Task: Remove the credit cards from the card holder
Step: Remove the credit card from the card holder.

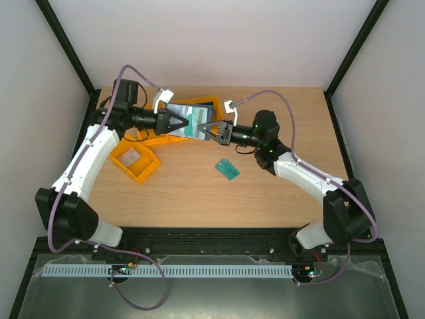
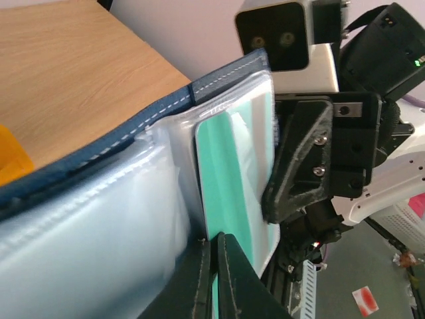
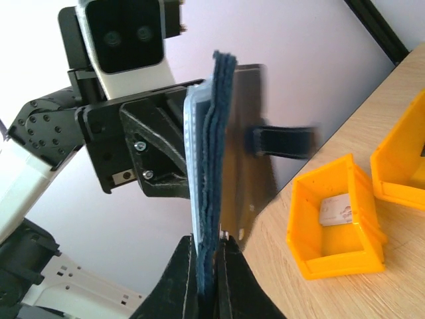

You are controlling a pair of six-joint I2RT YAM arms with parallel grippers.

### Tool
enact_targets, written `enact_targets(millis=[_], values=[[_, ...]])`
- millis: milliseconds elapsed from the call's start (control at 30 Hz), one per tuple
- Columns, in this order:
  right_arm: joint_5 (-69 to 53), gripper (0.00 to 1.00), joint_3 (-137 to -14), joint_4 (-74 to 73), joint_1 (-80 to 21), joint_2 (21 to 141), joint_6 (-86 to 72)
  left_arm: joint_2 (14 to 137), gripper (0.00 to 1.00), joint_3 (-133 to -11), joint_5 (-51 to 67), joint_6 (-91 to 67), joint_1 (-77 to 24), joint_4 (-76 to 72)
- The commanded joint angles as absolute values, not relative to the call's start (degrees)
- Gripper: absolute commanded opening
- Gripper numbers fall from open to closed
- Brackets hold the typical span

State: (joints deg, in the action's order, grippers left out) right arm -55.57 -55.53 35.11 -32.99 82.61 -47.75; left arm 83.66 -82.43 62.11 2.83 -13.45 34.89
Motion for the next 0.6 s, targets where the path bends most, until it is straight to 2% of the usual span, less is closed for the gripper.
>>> enact_targets(millis=[0,267,567], values=[[-57.4,0.02,-56.5,44.1,-34.4,81.1,-47.8,84.2,0.02,-82.4,68.1,2.4,-17.3,36.0],[-55.7,0.02,-52.6,38.3,-31.0,77.9,-44.3,82.4,0.02,-81.5,64.1,5.9,-8.5,37.4],[-54.3,0.02,-51.6,32.6,-27.6,76.4,-41.7,82.6,0.02,-80.7,60.9,12.4,-7.5,40.7]])
